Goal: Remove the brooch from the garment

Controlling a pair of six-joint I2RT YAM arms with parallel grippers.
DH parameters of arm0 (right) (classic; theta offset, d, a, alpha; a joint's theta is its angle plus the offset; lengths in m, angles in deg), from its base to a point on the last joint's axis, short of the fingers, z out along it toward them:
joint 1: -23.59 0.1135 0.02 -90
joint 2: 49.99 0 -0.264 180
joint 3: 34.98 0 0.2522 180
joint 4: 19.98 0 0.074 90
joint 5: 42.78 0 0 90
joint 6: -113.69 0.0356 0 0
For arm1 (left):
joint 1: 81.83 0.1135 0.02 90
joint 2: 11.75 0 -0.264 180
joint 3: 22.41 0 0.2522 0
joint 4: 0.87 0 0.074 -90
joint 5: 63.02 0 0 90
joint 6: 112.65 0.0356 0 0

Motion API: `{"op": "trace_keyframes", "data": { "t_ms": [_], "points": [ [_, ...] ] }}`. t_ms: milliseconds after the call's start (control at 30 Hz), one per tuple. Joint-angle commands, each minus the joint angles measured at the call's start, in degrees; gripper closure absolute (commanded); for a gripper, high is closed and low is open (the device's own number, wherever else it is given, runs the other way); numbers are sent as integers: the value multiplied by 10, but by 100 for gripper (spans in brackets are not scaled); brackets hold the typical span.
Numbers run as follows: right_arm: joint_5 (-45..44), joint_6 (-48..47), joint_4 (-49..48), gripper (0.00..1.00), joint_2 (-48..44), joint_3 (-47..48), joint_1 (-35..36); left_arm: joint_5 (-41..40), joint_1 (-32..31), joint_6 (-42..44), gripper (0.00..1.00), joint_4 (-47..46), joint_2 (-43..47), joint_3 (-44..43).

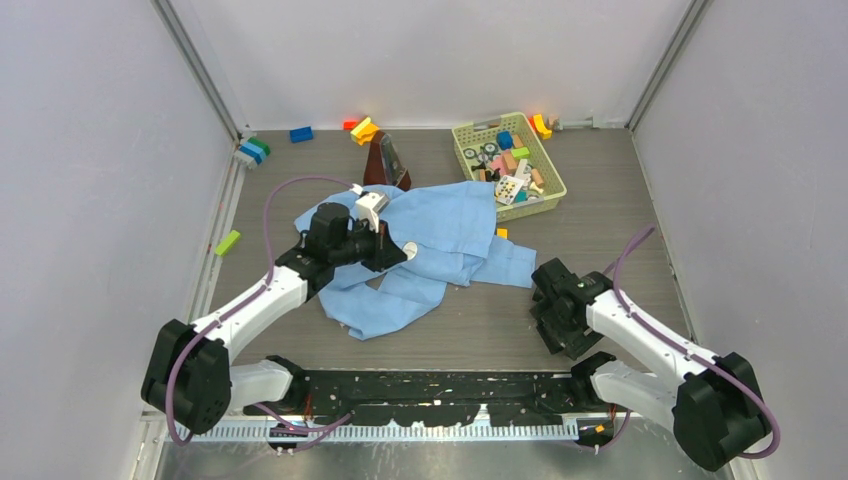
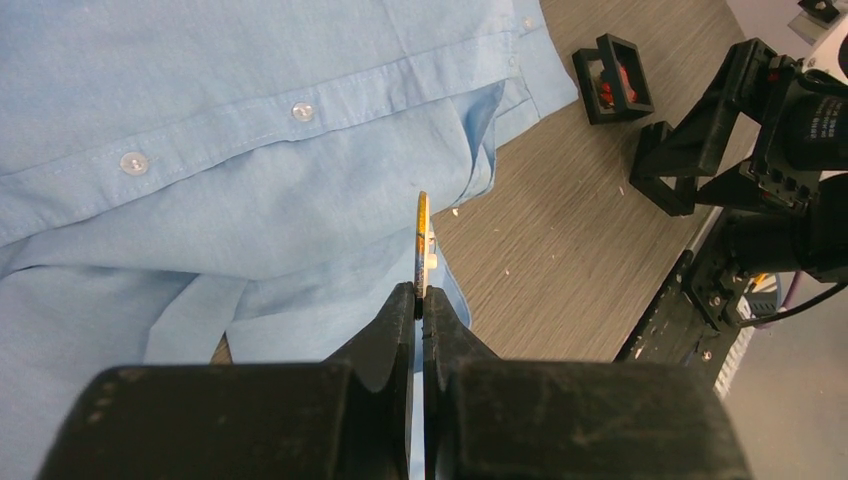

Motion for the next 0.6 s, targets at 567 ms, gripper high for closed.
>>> {"op": "trace_keyframes", "data": {
  "t_ms": [567],
  "points": [
    [200, -144, -126, 44, -106, 30, 6, 94, -40, 22, 100, -47, -39, -15]
  ]
}}
